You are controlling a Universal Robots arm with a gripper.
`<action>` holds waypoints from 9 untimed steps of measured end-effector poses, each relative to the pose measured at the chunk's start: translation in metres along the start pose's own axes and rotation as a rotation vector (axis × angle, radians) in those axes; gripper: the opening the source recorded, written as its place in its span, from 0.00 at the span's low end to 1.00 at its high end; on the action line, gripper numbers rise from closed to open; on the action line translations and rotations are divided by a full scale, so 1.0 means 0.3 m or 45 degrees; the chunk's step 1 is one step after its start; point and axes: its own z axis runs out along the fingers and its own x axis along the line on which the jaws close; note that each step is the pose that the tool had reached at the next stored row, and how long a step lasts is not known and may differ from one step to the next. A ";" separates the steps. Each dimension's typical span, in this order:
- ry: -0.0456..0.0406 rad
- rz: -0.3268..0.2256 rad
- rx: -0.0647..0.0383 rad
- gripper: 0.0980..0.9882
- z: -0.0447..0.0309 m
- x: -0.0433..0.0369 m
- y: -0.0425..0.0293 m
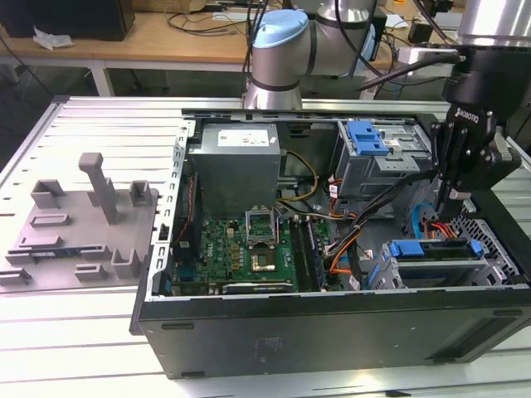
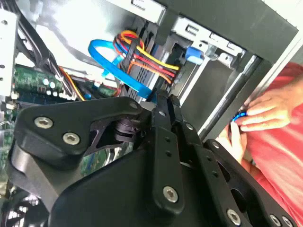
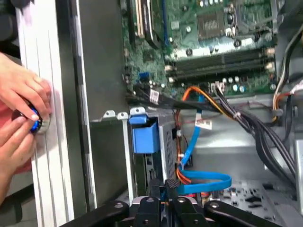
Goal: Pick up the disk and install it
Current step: 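Insert the second disk wire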
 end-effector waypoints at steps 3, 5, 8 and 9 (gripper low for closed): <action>-0.042 0.001 -0.002 0.07 0.002 0.006 0.012; -0.093 0.001 -0.008 0.07 0.003 0.012 0.019; -0.171 0.002 -0.015 0.07 0.010 0.032 0.020; -0.178 0.002 -0.016 0.07 0.013 0.039 0.019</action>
